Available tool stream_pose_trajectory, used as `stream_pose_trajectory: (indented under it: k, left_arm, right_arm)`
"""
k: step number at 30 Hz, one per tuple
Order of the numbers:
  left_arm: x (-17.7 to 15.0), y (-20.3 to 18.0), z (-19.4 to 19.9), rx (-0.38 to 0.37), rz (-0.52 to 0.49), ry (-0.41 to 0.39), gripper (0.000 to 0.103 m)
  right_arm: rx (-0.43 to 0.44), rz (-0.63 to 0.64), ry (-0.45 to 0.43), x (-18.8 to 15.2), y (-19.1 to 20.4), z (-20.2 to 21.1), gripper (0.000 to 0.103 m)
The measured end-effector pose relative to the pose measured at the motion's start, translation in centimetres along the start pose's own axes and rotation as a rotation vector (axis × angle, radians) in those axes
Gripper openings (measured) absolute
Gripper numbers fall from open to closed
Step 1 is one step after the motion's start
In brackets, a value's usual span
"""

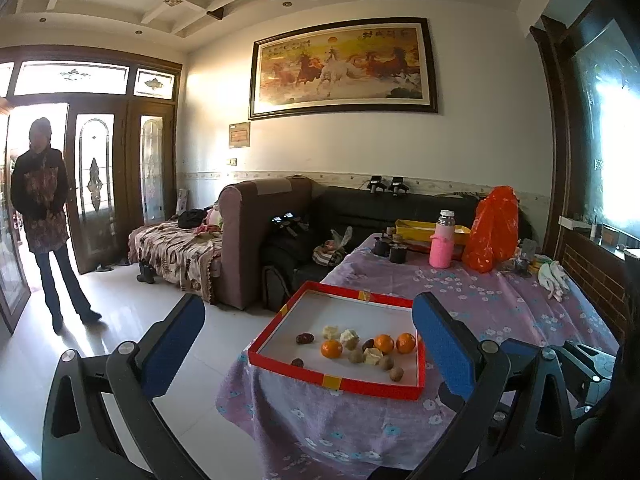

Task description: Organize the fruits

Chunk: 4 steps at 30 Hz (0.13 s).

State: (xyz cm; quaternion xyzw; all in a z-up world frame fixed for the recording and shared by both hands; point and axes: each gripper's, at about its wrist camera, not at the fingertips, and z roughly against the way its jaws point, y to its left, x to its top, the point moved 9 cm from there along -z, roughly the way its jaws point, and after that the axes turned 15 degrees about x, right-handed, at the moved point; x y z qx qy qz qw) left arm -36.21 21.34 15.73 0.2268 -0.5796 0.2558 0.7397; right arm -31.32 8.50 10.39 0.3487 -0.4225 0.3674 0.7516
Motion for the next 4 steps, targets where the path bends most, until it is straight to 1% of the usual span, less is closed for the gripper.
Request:
stream_pose_trajectory:
  k: [2,4]
  left_arm:
    - [0.1,-0.5,0.2,-0.016,-0.010,-0.012,0.103]
    - [0.1,-1.3,0.6,-0.026,-0.045,-0.026,0.103]
  right_arm:
    - [0.001,-0.001,0.000,0.0,0.0,-0.1,0.082]
    - [0.001,-0.003,0.001,0.0,0.0,-0.1,0.082]
